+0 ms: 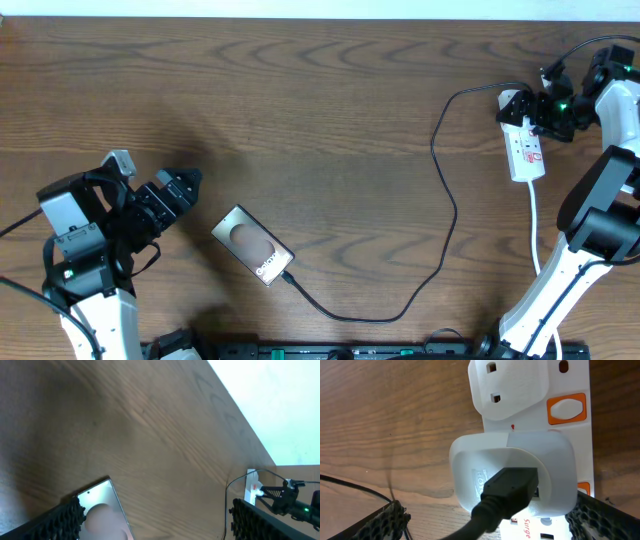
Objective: Plug charger to phone and switch on socket
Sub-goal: 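Move the right gripper to the power strip's orange switch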
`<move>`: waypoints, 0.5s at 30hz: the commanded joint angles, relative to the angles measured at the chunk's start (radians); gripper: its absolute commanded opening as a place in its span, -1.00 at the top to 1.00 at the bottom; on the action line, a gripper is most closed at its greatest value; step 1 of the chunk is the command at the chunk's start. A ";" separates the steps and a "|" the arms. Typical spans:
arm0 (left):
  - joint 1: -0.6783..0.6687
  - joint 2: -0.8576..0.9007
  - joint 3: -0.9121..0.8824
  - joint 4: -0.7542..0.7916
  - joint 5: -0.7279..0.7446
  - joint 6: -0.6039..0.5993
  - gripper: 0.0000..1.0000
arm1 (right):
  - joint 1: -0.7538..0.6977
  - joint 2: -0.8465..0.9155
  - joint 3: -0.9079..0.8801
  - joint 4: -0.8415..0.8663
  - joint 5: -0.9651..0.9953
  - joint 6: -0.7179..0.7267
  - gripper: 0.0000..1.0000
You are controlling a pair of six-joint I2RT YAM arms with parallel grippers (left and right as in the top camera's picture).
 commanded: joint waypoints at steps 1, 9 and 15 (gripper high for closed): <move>0.000 0.026 0.009 -0.006 0.009 0.018 -0.84 | 0.010 0.007 0.014 0.002 -0.007 -0.020 -0.99; 0.000 0.037 0.010 -0.003 0.010 0.018 -0.84 | 0.039 0.013 0.007 -0.003 -0.007 -0.019 -0.99; 0.000 0.037 0.010 -0.006 0.010 0.018 -0.84 | 0.086 0.072 -0.001 0.003 -0.008 -0.003 -0.92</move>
